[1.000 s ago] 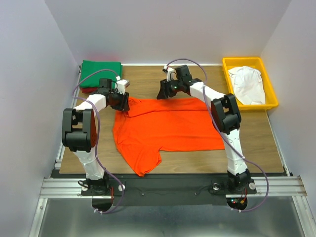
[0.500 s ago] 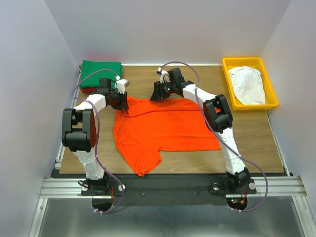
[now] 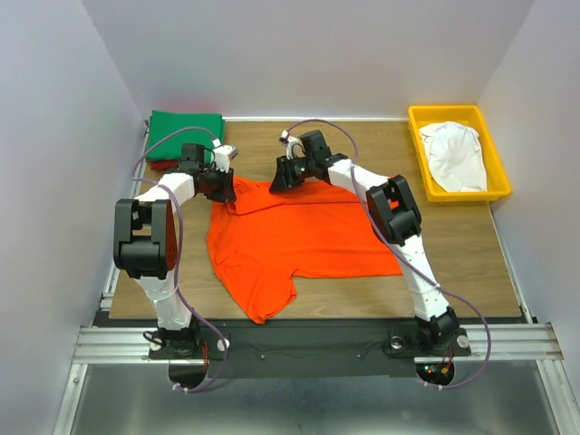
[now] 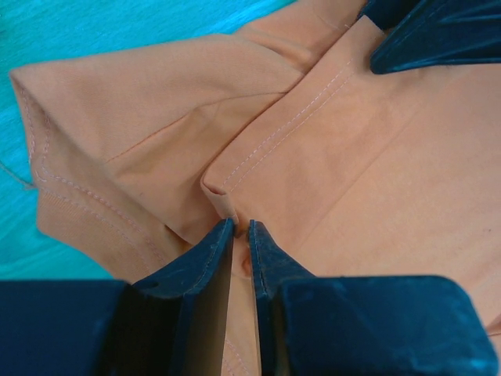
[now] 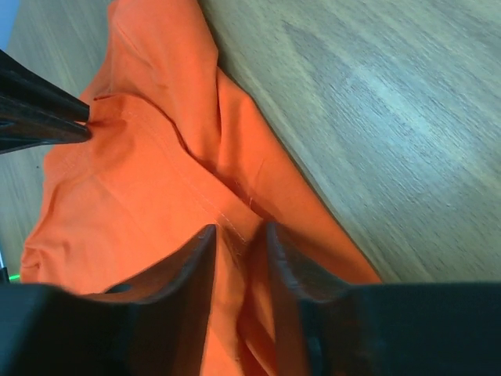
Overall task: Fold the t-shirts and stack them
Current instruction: Fold the tshirt
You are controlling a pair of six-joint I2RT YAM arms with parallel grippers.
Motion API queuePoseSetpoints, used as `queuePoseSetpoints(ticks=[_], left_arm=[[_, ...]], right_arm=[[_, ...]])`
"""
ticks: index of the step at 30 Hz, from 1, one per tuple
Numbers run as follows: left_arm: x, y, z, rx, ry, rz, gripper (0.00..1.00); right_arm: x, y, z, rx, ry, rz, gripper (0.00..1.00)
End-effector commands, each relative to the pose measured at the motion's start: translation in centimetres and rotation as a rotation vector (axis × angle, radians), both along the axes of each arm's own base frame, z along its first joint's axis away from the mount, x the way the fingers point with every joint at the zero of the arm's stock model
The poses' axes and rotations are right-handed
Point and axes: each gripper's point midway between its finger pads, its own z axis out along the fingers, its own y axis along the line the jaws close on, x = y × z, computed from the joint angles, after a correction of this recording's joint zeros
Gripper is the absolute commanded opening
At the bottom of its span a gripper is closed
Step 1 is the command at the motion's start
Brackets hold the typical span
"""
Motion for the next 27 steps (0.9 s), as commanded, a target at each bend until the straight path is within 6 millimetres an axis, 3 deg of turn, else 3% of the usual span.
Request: queuePoseSetpoints(ticks=[1,2,5,6,10,18,25,27], left_arm=[[1.0,-0.1,2.2,-0.017,-0.067,-0.011,0.27],[1.1,0.0,2.3,-0.016,-0.073,-0.009,0.26],[1.1,0.0,2.8,-0.024,-0.081,-0.012,0.2],[1.1,0.0,2.8,-0.024,-0.083,-0.016,0.17],[0.5,0.3,3.0,-0.018,-0.096,-0.029,0.0],[-1.4,0.5,3.8,0.003,-0.147,-0.097,0.0],[-4.5,0.8,2.0,0.065,-0.146,-0.226,0.0],[-5.5,1.0,1.2,0.089,-0.131,-0.264,0.05]], right_arm=[[0.4,1.1,1.5,0.041,-0.041,0.017,0.33],[0.3,1.1,2.0,0.04,-0.052,0.019,0.24],[-0.2,1.0,2.9,0.05,-0.057,0.032,0.15],[-0.3,0.9,4.2,0.059,-0.079,0.038,0.13],[-1.3,0.6,5.9,0.071,-0.101,0.064,0.07],[-4.6,-0.2,7.3,0.092,-0.09,0.137,0.06],[-8.3,-1.0,6.0,0.089,-0.054,0.22,0.1],[-9.9,-1.2,4.9,0.082,-0.025,0.249,0.11]])
